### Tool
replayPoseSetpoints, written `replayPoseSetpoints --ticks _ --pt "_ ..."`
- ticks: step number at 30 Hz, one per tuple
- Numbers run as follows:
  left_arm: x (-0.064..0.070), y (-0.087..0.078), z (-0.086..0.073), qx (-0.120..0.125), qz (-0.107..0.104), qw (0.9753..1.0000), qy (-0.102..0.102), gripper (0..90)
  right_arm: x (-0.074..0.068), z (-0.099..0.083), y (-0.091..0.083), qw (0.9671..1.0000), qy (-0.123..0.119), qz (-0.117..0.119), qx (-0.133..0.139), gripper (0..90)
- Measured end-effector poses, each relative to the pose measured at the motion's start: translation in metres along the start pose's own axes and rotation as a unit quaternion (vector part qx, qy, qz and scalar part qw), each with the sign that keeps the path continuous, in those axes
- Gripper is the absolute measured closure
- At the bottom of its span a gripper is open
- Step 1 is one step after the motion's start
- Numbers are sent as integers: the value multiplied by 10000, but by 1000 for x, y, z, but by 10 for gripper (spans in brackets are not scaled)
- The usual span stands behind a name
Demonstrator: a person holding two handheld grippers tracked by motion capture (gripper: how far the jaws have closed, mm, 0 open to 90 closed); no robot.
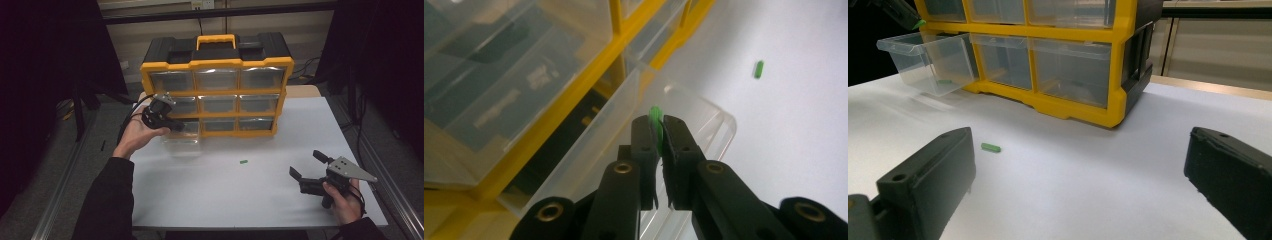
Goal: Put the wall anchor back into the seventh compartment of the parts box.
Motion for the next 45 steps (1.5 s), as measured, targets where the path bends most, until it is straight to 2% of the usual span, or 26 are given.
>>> replayPoseSetpoints --ticks 2,5,6,7,8,9,11,12,13,16,18,19,22,24,26,28,30,32,35,37,38,39,40,42,43,45 --pt "0 2 0 -34 8 10000 -48 849 0 0 0 10000 2 -4 14 0" --pt "-3 3 0 -258 94 9995 156 849 0 0 0 10000 -1 -4 11 0" --pt "-4 3 0 -344 114 9992 140 849 0 0 0 10000 5 -3 -7 0" --pt "-5 5 0 -277 94 9995 151 849 0 0 0 10000 -1 -2 -4 0" --pt "-4 7 0 -224 93 9997 47 849 0 0 0 10000 -3 -1 -5 0" --pt "-5 6 -1 -329 80 9994 117 849 0 0 0 10000 1 1 -6 0" --pt "-4 9 -2 -291 64 9995 -39 849 0 0 0 10000 2 0 -7 0" --pt "-6 8 -3 -495 79 9987 96 849 0 0 0 10000 9 0 -10 0" --pt "-6 10 -3 -462 58 9988 115 849 0 0 0 10000 5 -1 -11 0" --pt "-5 13 -4 -492 110 9987 -10 849 0 0 0 10000 5 3 -9 0" --pt "-7 13 -4 -618 116 9979 124 849 0 0 0 10000 15 5 -21 0" --pt "-5 15 -4 -519 148 9985 -9 849 0 0 0 10000 17 4 -13 0" --pt "-7 20 -4 -728 108 9973 84 849 0 0 0 10000 15 5 -13 0" --pt "-5 25 -5 -781 108 9969 15 849 0 0 0 10000 18 7 -15 0" --pt "-5 28 -4 -832 93 9964 90 849 0 0 0 10000 13 10 -23 0" --pt "-6 28 -3 -992 53 9947 258 849 0 0 0 10000 5 10 -20 0" --pt "-5 30 -3 -1003 81 9948 172 849 0 0 0 10000 7 11 -20 0" --pt "-8 30 -3 -1109 79 9934 288 849 0 0 0 10000 13 12 -24 0" --pt "-8 33 -4 -1096 114 9936 230 849 0 0 0 10000 10 14 -29 0" --pt "-9 34 -3 -1145 93 9929 295 849 0 0 0 10000 5 14 -35 0" --pt "-7 36 -4 -1058 77 9942 170 849 0 0 0 10000 6 10 -34 0" --pt "-7 36 -3 -1154 78 9930 243 849 0 0 0 10000 9 10 -33 0" --pt "-7 37 -3 -1191 75 9927 194 849 0 0 0 10000 7 11 -33 0" --pt "-8 38 -3 -1236 92 9919 281 849 0 0 0 10000 1 14 -33 0" --pt "-7 40 -4 -1141 78 9933 150 849 0 0 0 10000 9 16 -35 0" --pt "-8 40 -4 -1221 102 9922 221 849 0 0 0 10000 18 9 -33 0"
Point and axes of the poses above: each handheld gripper's, and its own axes: y roughly forward along the jaws, z roughly out of its top, x roughly to its right, the point moved 2 cm from there along y, roughly forward along the jaws, and after that the axes turned 6 degrees about -y, right-handed, at the moved point
